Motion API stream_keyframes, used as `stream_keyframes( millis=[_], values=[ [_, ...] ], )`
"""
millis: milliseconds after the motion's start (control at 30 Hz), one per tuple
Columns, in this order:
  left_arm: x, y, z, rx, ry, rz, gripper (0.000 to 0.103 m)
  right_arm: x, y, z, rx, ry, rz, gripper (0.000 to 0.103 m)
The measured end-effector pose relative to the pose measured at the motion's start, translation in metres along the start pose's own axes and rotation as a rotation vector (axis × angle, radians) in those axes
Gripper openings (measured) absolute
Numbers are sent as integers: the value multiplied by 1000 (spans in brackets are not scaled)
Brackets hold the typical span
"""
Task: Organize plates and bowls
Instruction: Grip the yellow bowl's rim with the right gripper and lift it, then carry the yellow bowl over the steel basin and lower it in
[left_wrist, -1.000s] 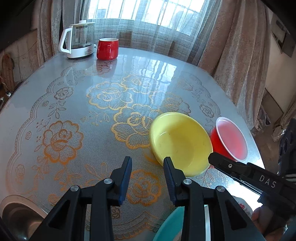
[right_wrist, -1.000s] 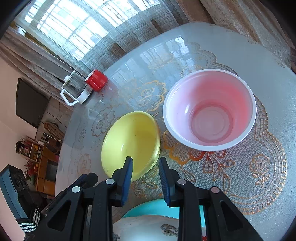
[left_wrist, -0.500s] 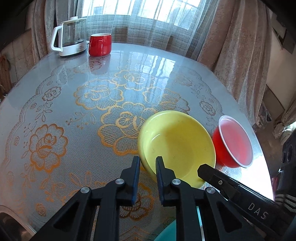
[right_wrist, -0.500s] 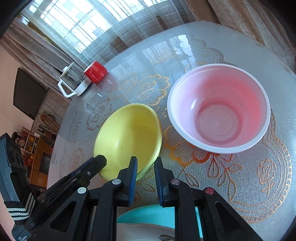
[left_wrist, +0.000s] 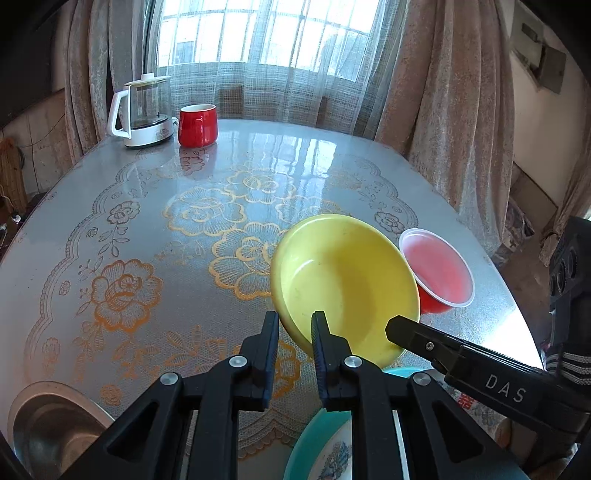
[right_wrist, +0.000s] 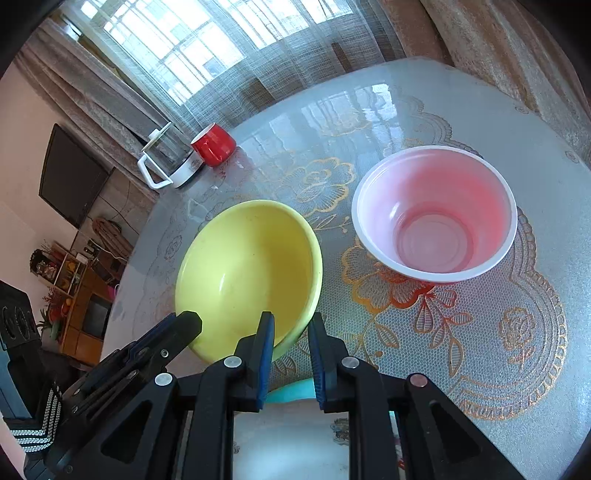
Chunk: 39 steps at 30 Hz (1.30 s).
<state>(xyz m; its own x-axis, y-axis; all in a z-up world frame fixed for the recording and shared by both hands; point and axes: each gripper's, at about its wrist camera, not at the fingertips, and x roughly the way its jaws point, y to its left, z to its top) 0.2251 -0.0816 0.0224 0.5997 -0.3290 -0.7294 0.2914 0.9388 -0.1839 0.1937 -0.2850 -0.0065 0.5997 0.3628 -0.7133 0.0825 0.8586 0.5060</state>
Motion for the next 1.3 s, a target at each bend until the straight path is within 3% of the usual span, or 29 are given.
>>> stream_keyframes(
  millis=[833,1300],
  values=[
    [-106,-4,-57,-30,-118,-52,19,-78,33,-65,-147,-90,77,18],
    [-131,23,-78,-62,-139,-36,19,-72,61,-84,-201,-61,111,18]
  ],
)
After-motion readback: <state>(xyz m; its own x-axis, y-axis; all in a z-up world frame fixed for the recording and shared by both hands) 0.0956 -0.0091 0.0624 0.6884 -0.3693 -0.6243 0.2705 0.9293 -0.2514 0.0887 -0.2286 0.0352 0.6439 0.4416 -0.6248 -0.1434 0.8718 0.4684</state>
